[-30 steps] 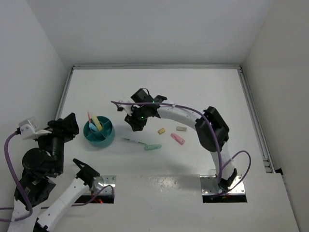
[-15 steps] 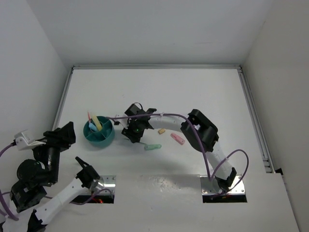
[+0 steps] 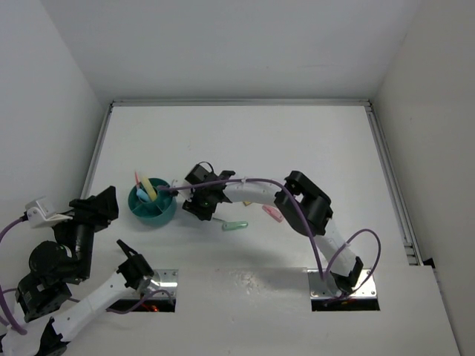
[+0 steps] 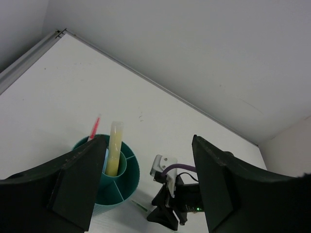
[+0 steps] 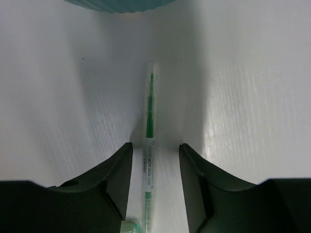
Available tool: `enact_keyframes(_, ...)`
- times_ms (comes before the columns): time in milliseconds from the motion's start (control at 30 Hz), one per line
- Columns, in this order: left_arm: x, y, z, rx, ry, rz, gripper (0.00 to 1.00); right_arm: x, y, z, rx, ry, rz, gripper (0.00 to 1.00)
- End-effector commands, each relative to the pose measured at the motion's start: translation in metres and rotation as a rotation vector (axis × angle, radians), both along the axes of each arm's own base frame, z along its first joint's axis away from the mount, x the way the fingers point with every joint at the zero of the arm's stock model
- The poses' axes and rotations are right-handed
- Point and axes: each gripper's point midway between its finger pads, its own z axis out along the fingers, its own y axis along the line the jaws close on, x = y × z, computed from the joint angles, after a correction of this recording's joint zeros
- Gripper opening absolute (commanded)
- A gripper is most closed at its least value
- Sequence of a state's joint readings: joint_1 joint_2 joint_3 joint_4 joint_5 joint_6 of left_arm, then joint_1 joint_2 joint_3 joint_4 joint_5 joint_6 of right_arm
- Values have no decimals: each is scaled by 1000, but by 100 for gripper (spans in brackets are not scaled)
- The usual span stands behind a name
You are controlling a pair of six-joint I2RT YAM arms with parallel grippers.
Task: Sort the stationery into containers
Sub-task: Pick up the pen from the center of the board.
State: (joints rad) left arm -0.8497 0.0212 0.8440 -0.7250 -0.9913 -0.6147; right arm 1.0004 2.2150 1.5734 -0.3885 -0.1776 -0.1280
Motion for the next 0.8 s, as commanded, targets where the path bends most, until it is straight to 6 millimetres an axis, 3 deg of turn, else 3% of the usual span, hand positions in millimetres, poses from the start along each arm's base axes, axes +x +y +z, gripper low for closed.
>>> enact_keyframes(0, -1, 1, 1, -11, -6, -2, 77, 3, 6, 3, -30, -54, 2, 44)
enact_keyframes(267, -1, 1, 1, -11, -6, -2, 77, -11, -11, -15, -149, -51, 62, 41)
enact_keyframes(533, -1, 1, 1, -11, -6, -2, 77, -21, -20, -19, -165, -37, 64, 14)
enact_keyframes(667, 1, -1, 0, -4, 0, -2, 78, -22, -21, -8, -143, -46, 55, 6)
enact_keyframes(733, 2, -2, 0, 3, 6, -2, 78, -17, -22, 4, -131, -84, 39, 2)
enact_keyframes(767, 2, -2, 0, 3, 6, -2, 78, -3, -24, 11, -131, -136, 4, 1)
